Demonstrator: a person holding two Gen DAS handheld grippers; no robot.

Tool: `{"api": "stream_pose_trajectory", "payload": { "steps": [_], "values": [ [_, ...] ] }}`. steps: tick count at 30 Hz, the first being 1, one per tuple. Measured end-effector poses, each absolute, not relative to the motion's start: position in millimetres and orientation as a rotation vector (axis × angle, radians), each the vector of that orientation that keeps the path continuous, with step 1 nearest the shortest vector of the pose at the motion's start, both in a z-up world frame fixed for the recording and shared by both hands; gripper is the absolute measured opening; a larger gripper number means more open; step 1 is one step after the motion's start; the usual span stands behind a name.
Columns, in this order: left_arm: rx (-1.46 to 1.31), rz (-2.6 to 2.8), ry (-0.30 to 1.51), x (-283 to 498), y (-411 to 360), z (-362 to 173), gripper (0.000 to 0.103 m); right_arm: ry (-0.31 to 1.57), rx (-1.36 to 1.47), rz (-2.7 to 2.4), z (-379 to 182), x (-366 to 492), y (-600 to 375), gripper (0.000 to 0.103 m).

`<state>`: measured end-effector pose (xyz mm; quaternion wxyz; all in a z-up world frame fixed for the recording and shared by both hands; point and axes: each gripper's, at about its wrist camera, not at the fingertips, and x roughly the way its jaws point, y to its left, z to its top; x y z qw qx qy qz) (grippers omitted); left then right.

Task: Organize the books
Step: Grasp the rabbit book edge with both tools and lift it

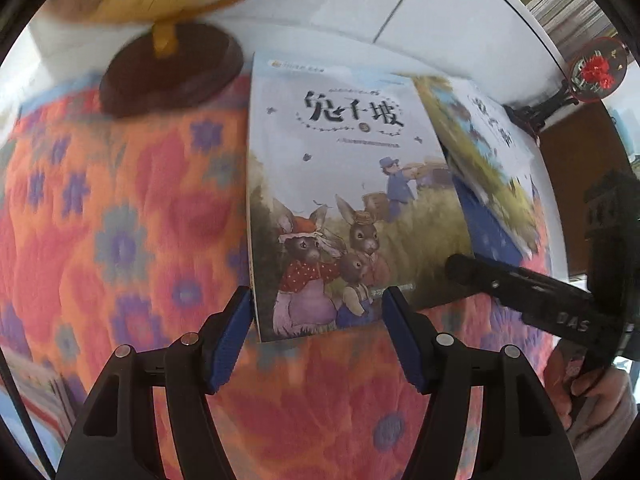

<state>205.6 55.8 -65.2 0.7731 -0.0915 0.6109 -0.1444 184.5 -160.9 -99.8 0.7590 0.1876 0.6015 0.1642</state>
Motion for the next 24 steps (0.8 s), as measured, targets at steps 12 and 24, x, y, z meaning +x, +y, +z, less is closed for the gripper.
{"api": "stream_pose_trajectory", "payload": {
  "steps": [12, 24],
  "values": [
    [-0.205, -0.395, 1.49, 42, 70, -79, 0.063, 1.449, 0.42, 0.446, -111, 22, -150, 0.041],
    [-0.315, -0.361, 1.497, 11, 112, -81, 0.063, 1.389, 0.514, 0.462, -115, -38, -187, 0.041]
  ]
}}
